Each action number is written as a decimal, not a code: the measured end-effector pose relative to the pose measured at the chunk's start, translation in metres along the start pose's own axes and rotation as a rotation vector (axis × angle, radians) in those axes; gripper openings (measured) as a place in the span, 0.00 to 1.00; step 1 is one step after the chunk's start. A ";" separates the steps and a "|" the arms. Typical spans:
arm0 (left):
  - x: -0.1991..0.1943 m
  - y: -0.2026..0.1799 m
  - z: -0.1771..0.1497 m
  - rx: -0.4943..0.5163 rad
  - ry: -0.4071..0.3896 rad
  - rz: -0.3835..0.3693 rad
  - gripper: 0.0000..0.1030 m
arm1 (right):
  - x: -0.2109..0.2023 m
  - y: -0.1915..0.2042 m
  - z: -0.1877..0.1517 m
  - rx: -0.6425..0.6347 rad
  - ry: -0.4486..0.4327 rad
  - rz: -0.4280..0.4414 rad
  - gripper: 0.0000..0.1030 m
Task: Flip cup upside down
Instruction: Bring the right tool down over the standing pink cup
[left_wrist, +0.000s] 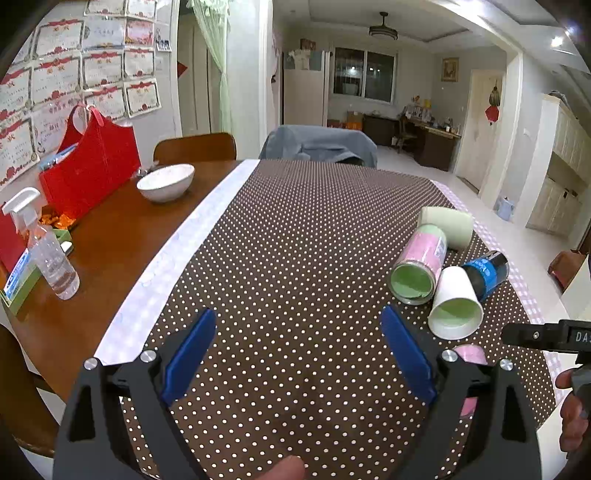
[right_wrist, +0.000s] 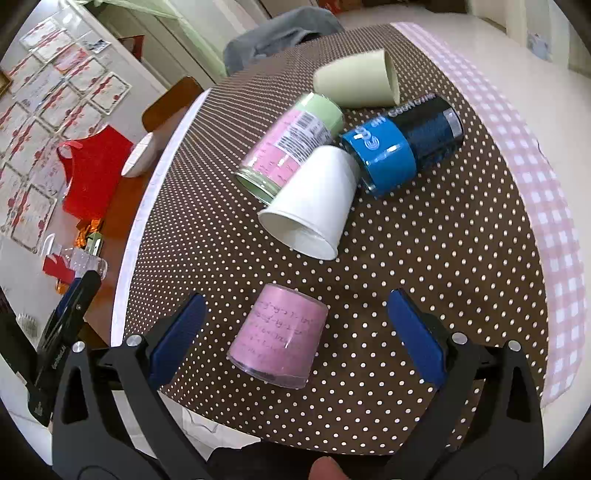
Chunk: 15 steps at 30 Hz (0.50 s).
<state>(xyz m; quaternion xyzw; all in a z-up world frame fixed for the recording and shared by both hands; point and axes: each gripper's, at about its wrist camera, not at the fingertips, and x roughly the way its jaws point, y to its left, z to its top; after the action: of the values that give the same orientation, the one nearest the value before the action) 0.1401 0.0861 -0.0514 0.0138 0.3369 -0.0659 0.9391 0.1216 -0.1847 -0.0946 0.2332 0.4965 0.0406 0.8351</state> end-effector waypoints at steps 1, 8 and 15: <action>0.002 0.001 -0.001 0.000 0.005 -0.004 0.87 | 0.003 0.001 0.000 -0.001 0.008 -0.004 0.94; 0.011 0.006 -0.008 -0.004 0.031 -0.018 0.87 | 0.023 0.010 0.001 0.001 0.091 0.006 0.92; 0.021 0.011 -0.014 -0.016 0.063 -0.039 0.87 | 0.041 0.007 0.002 0.054 0.185 0.023 0.86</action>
<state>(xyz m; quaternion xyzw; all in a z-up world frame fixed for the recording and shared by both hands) 0.1482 0.0955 -0.0758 0.0018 0.3669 -0.0811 0.9267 0.1451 -0.1670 -0.1243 0.2567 0.5696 0.0582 0.7786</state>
